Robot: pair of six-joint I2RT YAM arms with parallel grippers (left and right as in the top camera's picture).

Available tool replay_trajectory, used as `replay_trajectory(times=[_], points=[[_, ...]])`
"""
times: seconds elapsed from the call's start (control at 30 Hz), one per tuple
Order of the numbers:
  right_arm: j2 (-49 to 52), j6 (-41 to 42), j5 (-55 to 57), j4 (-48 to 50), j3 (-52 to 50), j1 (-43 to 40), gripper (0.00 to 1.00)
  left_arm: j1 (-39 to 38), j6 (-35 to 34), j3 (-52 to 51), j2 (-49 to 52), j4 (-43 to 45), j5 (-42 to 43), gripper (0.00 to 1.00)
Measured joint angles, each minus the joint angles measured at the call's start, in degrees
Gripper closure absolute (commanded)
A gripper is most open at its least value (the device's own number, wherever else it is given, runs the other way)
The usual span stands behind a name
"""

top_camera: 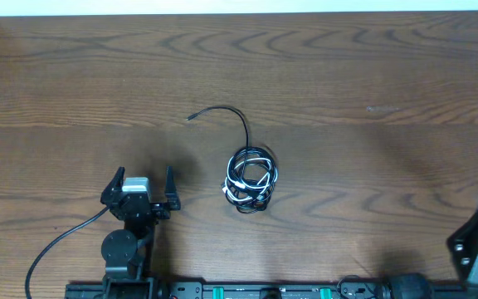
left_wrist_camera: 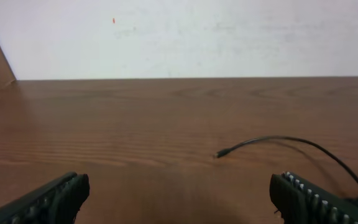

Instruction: Untangle cables

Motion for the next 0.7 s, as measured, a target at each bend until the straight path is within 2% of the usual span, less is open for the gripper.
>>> replay_trajectory(times=[0.27,0.47,0.7], points=[[17.8,-1.8,1.3,-19.9,18.9,0.0,0.01,0.0,0.0,-0.1,0.1,2.0,-0.9,0.02],[30.2,-1.3,1.3,-32.2,26.0,0.0,0.01,0.0,0.0,-0.1,0.1,1.8,-0.9,0.02],[39.4,-1.2,1.1,-42.6,35.1,0.0,0.01,0.0,0.0,0.0,0.3,1.8,-0.9,0.02]])
